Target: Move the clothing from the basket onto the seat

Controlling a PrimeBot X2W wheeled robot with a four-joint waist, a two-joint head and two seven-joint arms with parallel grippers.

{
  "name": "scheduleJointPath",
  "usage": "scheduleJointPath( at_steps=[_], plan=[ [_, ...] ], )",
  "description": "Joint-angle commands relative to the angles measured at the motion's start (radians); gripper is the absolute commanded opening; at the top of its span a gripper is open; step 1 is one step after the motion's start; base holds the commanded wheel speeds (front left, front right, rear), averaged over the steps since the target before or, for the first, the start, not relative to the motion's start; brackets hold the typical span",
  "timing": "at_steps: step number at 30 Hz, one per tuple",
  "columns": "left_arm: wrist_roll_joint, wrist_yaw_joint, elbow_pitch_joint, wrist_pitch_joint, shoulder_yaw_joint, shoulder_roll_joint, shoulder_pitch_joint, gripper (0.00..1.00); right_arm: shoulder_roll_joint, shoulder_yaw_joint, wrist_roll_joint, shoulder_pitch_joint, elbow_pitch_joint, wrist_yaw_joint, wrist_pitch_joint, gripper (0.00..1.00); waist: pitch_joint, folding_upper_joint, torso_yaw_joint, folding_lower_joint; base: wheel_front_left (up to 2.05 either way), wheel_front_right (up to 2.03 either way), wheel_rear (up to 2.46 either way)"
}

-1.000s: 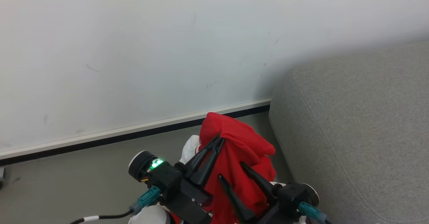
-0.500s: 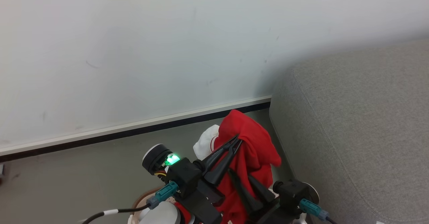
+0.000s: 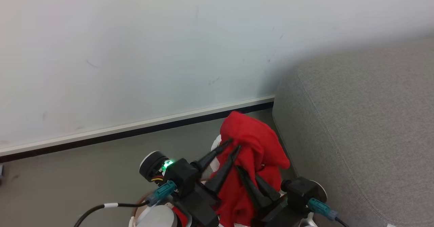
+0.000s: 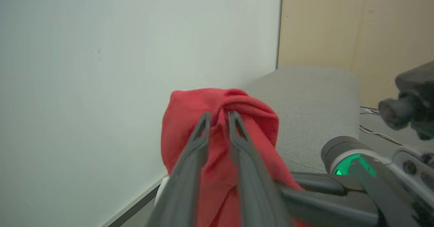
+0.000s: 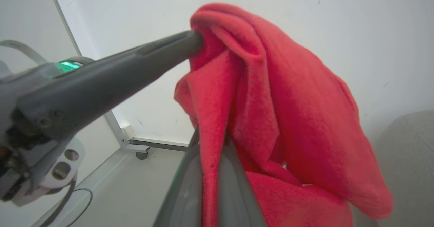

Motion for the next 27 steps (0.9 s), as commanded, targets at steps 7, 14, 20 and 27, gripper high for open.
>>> scheduleJointPath(
  at_steps=[7,14,20,27],
  plan=[
    [-0.020,0.005,0.024,0.043,-0.009,0.020,0.022,1.00,0.005,-0.020,-0.008,0.001,-0.015,0.001,0.000,0.00,0.007,-0.0001,-0.004,0.0000,0.00,0.00,0.00],
    [-0.029,0.010,0.017,0.052,-0.012,0.029,0.019,1.00,0.006,-0.041,-0.018,0.006,-0.025,0.001,0.000,0.00,0.017,-0.0001,-0.017,0.0000,0.00,0.00,0.00],
    [-0.030,0.017,0.004,0.055,-0.013,0.041,0.017,1.00,0.000,-0.078,-0.035,0.010,-0.038,0.001,0.000,0.00,0.035,-0.0001,-0.066,0.0000,0.00,0.00,0.00],
    [-0.022,0.024,-0.012,0.062,-0.025,0.054,0.003,1.00,-0.001,-0.128,-0.050,0.013,-0.053,0.001,0.000,0.00,0.068,-0.0001,-0.156,0.0000,0.00,0.00,0.00]
  ],
)
